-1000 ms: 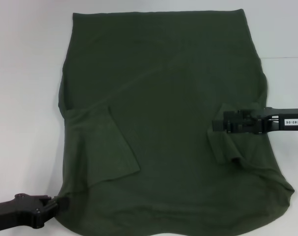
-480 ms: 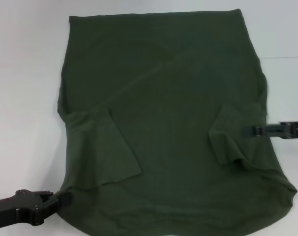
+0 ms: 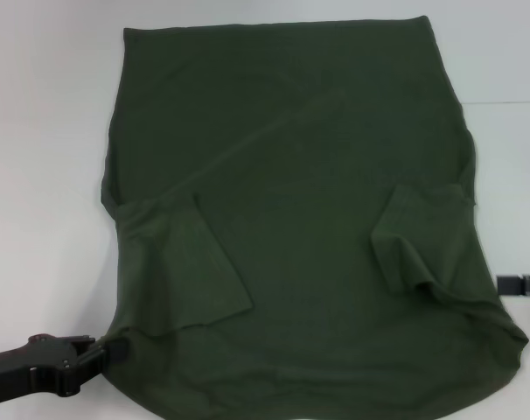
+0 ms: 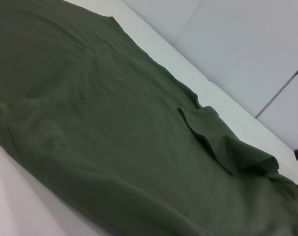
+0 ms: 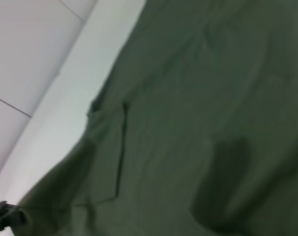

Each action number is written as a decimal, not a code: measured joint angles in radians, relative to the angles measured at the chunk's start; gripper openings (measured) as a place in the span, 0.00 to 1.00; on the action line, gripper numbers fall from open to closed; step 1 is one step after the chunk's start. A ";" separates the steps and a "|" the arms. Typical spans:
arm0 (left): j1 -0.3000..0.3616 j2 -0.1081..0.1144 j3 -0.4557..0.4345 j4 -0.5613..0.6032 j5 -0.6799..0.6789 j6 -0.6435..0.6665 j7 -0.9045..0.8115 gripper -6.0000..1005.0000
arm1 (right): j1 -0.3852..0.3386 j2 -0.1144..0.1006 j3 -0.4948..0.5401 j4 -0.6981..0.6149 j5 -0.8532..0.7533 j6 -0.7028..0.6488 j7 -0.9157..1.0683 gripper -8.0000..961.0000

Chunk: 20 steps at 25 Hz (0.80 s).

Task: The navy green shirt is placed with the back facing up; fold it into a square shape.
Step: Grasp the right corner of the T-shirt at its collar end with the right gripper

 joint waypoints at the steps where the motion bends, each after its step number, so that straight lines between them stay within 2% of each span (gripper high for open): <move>1: -0.001 0.000 0.000 -0.002 0.000 -0.001 0.000 0.06 | -0.005 0.000 0.009 0.000 -0.015 0.000 0.000 0.95; 7: -0.007 -0.001 0.000 -0.010 0.000 -0.005 0.006 0.06 | -0.014 0.000 0.061 0.005 -0.104 -0.011 -0.007 0.92; 20: -0.010 0.001 0.002 -0.023 0.001 -0.009 0.011 0.06 | -0.001 0.018 0.056 0.021 -0.183 0.024 -0.004 0.86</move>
